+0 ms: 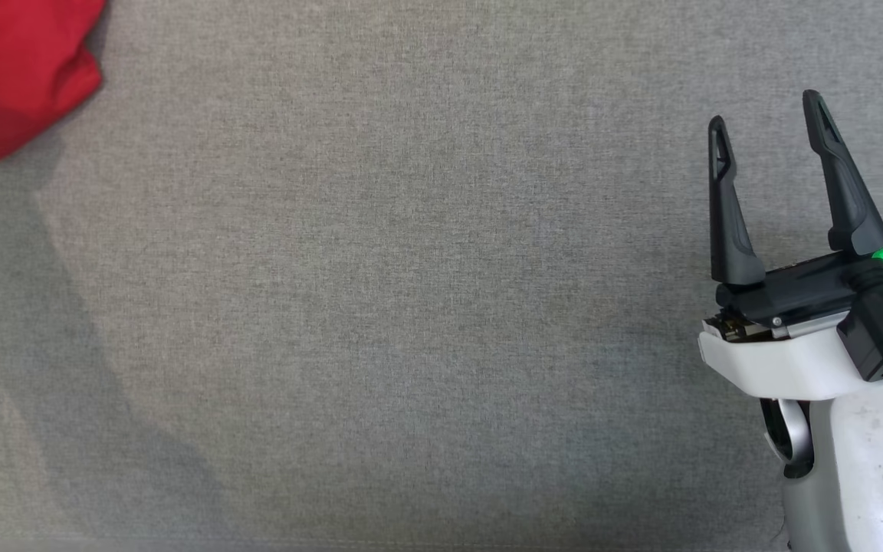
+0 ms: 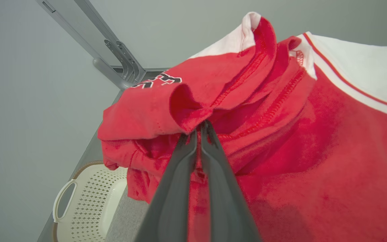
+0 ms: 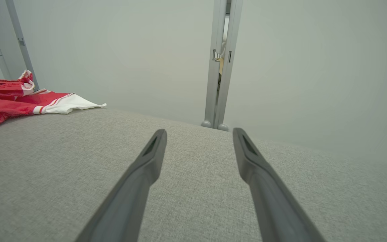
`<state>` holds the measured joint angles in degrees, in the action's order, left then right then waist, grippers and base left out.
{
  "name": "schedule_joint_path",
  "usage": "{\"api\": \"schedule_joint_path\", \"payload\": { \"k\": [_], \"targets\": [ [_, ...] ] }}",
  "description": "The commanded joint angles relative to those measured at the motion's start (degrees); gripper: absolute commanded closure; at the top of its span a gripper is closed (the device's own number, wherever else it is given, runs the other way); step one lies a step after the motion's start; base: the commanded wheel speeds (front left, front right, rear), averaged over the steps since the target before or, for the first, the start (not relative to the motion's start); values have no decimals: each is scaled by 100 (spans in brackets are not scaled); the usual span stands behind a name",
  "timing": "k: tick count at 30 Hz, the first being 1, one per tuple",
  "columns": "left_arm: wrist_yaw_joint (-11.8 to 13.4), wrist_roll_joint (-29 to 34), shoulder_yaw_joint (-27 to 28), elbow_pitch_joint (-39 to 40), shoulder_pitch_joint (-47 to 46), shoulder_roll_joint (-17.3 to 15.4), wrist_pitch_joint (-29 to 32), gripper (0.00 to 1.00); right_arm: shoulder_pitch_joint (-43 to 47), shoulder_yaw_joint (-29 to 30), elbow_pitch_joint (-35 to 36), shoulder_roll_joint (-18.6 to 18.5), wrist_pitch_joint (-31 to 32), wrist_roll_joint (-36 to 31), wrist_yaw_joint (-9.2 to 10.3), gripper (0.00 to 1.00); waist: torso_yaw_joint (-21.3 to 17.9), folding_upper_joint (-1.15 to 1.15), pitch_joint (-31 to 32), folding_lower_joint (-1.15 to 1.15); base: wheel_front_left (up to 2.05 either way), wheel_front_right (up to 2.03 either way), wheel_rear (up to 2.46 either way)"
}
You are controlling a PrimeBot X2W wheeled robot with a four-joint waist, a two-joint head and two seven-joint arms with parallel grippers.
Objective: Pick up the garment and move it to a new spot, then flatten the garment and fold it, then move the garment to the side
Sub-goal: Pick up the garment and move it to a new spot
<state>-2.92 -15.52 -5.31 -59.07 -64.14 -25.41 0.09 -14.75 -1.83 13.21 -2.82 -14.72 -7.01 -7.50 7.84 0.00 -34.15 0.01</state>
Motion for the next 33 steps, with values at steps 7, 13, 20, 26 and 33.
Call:
{"api": "schedule_joint_path", "payload": {
  "k": [7, 13, 20, 26, 33],
  "targets": [
    [-86, 123, -168, -66, -279, -188, -233, 100, -20, -57, -269, -12, -49, 275, 2, 0, -156, 0, 698, -1, 0, 0, 0],
    [-306, 329, -573, 190, -558, -138, -133, 100, 126, 8, -397, -11, -51, 598, 2, 0, -330, 0, 1392, -1, 0, 0, 0],
    [-438, 340, -1183, 684, -711, 229, 306, 100, 478, 124, -647, -11, -51, 956, 2, 0, -619, 0, 2346, -1, 0, 0, 0],
    [-451, -221, -1859, 1483, -682, 765, 734, 100, 774, 253, -730, -12, -52, 1181, 2, 0, -886, 0, 2919, -1, 0, 0, 0],
    [-450, -1232, -2375, 2722, -581, 1157, 1183, 100, 975, 398, -732, -13, -52, 1247, 2, 0, -1265, 0, 3152, -1, 0, 0, 0]
  ]
}}
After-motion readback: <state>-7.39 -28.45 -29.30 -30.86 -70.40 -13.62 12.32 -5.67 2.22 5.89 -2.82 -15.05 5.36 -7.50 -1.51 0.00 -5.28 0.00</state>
